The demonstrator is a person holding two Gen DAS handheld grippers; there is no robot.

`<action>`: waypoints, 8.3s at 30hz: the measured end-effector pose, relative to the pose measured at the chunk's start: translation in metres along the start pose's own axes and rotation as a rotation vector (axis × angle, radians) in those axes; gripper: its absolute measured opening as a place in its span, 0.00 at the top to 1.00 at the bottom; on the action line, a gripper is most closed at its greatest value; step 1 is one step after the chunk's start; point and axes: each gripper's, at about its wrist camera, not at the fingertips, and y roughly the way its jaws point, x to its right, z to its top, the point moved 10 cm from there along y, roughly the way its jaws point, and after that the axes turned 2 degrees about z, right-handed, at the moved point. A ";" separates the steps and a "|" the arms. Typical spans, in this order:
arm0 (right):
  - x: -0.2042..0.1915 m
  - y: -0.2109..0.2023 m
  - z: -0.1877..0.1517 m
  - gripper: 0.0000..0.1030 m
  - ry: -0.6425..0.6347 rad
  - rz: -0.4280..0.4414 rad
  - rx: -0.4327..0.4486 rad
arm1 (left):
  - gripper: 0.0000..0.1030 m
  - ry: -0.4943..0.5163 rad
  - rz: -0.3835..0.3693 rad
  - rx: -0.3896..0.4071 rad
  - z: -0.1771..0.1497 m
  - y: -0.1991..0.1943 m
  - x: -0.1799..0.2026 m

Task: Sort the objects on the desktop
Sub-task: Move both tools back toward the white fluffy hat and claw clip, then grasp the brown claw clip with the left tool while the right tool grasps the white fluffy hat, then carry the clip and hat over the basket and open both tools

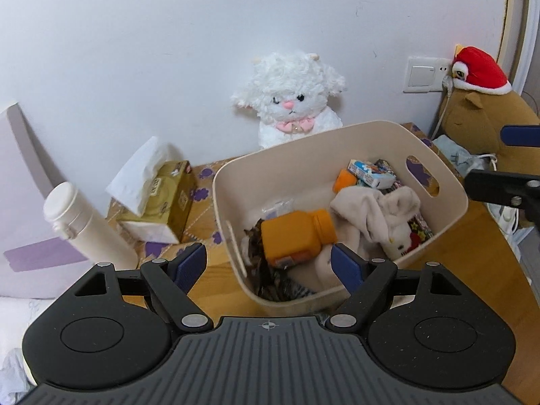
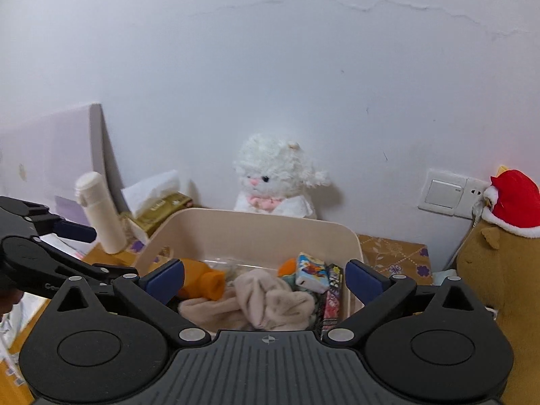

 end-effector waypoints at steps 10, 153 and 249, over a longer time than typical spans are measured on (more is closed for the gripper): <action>-0.001 -0.040 -0.034 0.00 0.065 0.003 -0.008 | 0.20 0.018 -0.034 -0.005 -0.041 -0.039 0.010; -0.004 0.050 -0.212 0.88 0.029 0.106 -0.332 | 0.47 0.135 -0.251 -0.110 -0.136 0.099 0.109; 0.065 0.120 -0.047 0.87 0.065 0.025 -0.228 | 0.52 0.094 -0.038 -0.104 0.022 0.125 0.023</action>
